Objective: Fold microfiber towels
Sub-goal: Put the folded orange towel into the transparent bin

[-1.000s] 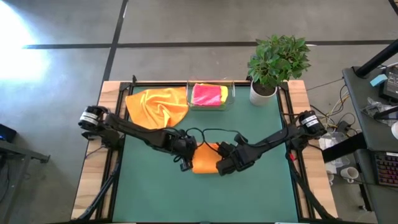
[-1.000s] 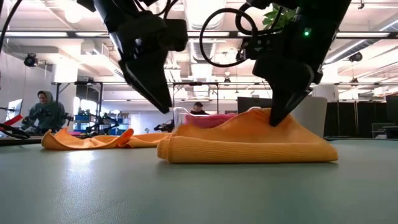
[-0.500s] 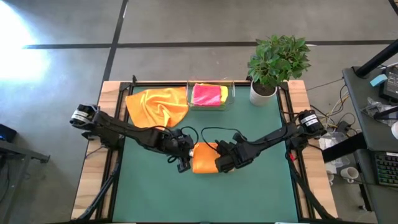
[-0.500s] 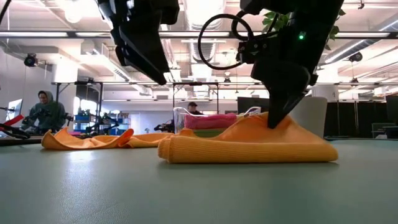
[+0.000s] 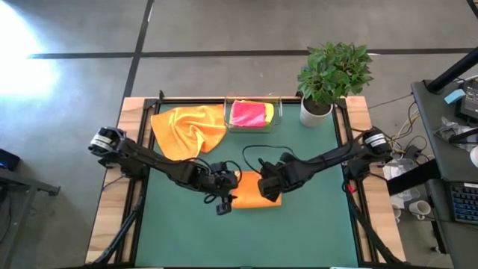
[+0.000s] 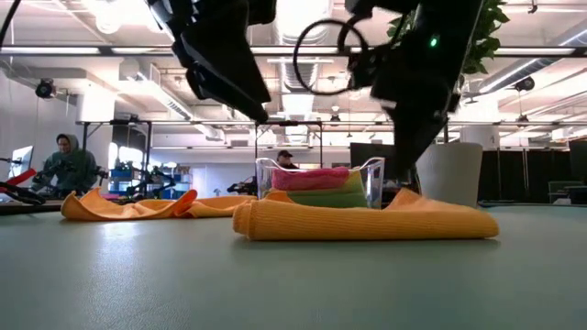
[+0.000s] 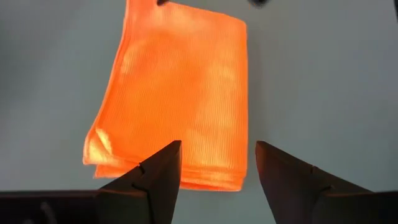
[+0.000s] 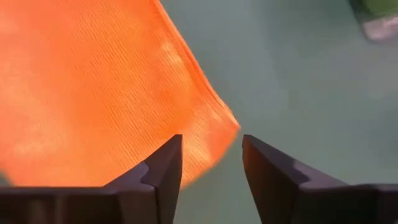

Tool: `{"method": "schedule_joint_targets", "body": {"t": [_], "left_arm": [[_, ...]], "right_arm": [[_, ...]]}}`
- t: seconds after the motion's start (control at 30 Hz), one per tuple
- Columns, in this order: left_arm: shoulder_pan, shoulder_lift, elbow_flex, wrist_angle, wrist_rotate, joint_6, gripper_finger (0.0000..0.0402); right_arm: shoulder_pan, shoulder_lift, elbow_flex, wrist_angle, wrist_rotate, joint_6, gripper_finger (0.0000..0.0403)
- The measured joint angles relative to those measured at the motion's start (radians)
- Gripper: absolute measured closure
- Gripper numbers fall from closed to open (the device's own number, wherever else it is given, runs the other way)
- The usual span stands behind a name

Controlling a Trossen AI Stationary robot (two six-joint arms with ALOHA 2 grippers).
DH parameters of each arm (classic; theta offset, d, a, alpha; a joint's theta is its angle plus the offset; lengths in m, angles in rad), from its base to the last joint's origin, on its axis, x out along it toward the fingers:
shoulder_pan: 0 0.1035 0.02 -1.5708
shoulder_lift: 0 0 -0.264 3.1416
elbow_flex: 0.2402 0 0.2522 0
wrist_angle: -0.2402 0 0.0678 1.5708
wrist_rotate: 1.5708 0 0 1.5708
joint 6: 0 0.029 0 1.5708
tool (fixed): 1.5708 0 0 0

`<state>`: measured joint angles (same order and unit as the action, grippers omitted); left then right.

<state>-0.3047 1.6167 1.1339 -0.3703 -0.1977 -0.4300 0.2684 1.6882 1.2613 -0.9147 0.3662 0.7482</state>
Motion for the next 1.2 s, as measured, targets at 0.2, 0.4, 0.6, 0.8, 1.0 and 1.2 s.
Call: {"method": "schedule_joint_targets", "body": {"t": [0.2, 0.4, 0.6, 0.8, 1.0, 1.2], "left_arm": [[-0.003, 0.001, 0.0, 0.005, -0.02, 0.091, 0.0213], [-0.021, 0.016, -0.003, 0.049, -0.021, 0.099, 0.0213], [-0.039, 0.107, -0.008, 0.059, -0.034, 0.152, 0.0213], [-0.064, 0.201, 0.021, 0.128, -0.001, 0.158, 0.0213], [-0.076, 0.269, 0.046, 0.127, 0.0, 0.237, 0.0213], [-0.077, 0.298, 0.047, 0.117, -0.039, 0.245, 0.0213]], "right_arm": [[0.053, -0.137, -0.002, -0.082, -0.025, -0.009, 0.0241], [0.183, -0.269, -0.125, -0.032, 0.05, -0.014, 0.0251], [0.273, -0.329, -0.31, 0.224, 0.072, -0.056, 0.0257], [0.286, -0.303, -0.404, 0.49, -0.01, -0.206, 0.0248], [0.295, -0.212, -0.409, 0.624, -0.046, -0.445, 0.0237], [0.294, -0.117, -0.369, 0.616, -0.052, -0.471, 0.0236]]}}
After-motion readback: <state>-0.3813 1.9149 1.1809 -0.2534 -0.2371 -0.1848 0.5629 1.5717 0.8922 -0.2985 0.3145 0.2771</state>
